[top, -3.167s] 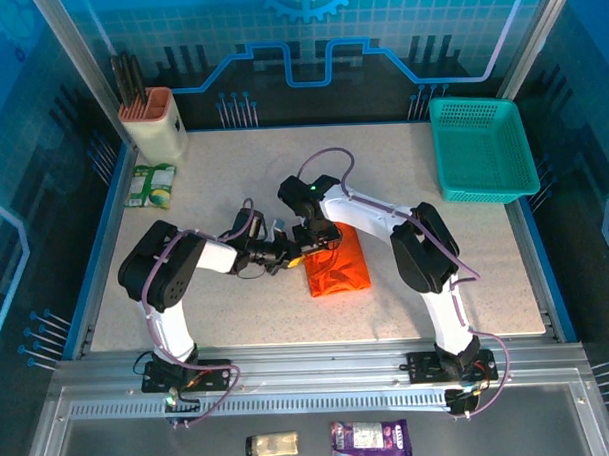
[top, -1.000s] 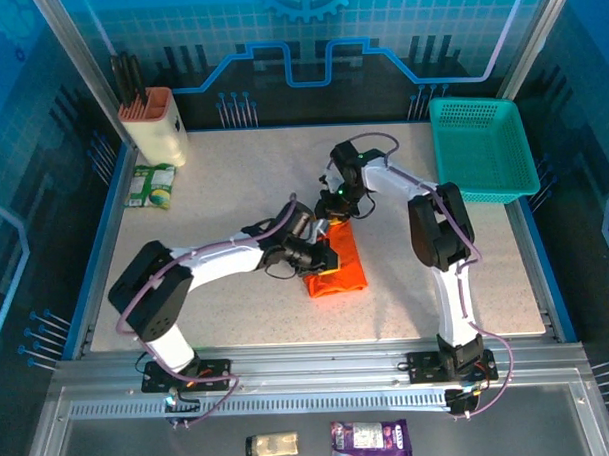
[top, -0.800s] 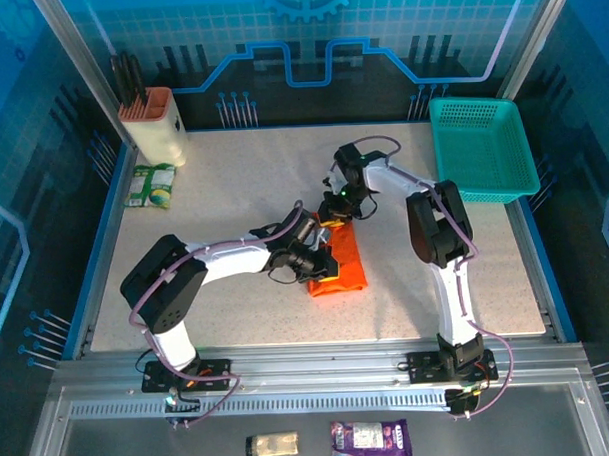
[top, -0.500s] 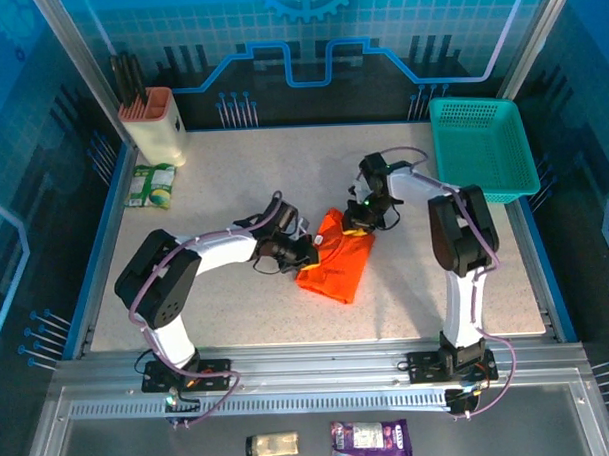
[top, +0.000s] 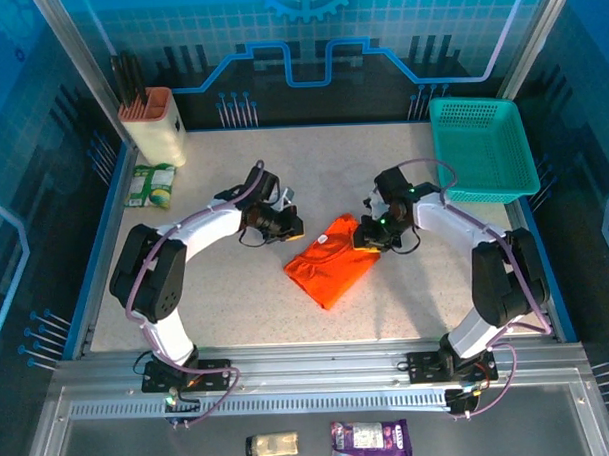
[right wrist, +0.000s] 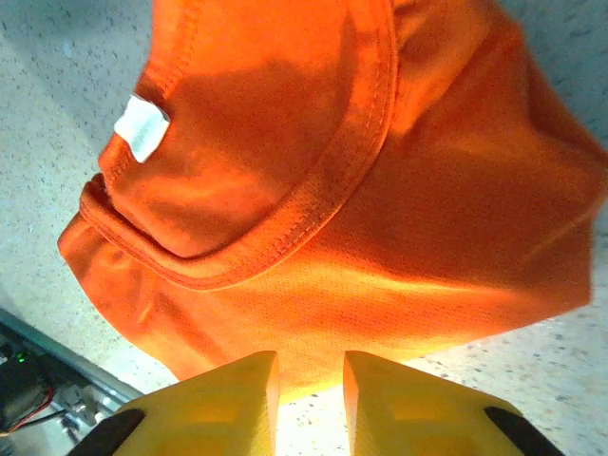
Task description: Fold the inside-out t-shirt
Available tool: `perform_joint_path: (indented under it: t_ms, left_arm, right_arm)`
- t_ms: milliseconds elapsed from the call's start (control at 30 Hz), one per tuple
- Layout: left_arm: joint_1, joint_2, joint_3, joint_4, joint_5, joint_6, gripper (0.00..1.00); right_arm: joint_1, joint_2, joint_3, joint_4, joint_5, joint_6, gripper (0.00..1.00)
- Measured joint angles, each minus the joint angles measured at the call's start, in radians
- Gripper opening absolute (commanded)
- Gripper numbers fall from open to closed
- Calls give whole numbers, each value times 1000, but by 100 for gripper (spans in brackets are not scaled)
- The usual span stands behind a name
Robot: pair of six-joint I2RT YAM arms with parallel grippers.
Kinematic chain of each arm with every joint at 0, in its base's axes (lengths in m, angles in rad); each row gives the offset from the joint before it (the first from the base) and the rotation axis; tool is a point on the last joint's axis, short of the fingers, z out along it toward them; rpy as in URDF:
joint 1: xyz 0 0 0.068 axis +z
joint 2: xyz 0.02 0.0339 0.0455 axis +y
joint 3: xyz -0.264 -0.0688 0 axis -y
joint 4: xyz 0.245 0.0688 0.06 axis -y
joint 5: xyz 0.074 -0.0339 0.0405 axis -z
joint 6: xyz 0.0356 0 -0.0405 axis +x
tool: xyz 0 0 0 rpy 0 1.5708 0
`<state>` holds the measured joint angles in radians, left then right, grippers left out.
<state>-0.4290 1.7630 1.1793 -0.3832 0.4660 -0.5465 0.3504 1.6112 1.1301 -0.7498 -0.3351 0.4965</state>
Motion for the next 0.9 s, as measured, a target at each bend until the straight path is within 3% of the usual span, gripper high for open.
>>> perform_joint_path:
  t_ms: [167,300,433,667,900]
  left_arm:
    - [-122,-51,-3,-32,-26,-21,4]
    - [-261,-77,-60,9,-39,-89,4]
    - [-330,-49,-126,52,-47,-148,3]
    - [-317,11,-192,59,-105,-168,3]
    - [-185,-16,-192,-3,-148,-85,3]
  right_arm:
    - [0,65,109,7,-6,-33,27]
    - [0,228,224,43,-43,-66,27]
    - [0,390,335,64,-48,-84,26]
    - [-33,496,401,94,-32,-54,25]
    - [-91,397,289,104,45,-14,26]
